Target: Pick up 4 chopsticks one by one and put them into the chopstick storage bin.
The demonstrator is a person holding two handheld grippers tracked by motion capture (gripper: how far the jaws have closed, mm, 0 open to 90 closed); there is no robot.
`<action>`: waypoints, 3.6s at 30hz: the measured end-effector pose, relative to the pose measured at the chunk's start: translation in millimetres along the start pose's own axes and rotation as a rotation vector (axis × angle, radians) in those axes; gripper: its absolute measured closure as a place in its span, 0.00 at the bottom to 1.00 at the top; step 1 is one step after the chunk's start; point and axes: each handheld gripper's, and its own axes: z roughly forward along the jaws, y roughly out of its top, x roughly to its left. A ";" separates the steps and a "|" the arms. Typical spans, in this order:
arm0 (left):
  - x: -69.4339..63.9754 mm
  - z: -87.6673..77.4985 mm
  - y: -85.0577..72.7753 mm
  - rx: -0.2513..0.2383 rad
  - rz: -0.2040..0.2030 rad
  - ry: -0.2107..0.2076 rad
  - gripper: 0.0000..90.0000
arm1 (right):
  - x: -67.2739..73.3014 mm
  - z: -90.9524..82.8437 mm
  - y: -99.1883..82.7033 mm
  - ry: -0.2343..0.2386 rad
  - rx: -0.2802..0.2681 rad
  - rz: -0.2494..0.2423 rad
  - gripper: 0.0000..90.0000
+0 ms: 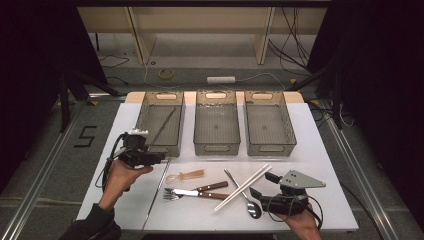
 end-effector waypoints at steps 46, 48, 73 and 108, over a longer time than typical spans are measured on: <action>-22.1 22.7 -47.9 0.338 0.059 0.003 0.70 | 0.6 2.4 -0.9 -0.006 0.018 -0.006 0.30; -23.1 24.7 -48.9 0.346 0.062 0.003 0.71 | 0.7 2.2 -0.7 -0.002 0.015 -0.008 0.30; -27.5 37.0 -43.0 0.439 0.129 0.037 0.87 | 1.4 4.1 -1.1 0.003 0.028 -0.010 0.31; -27.9 36.7 -42.7 0.415 0.154 0.062 0.95 | 1.0 2.7 -0.5 0.003 0.022 -0.013 0.32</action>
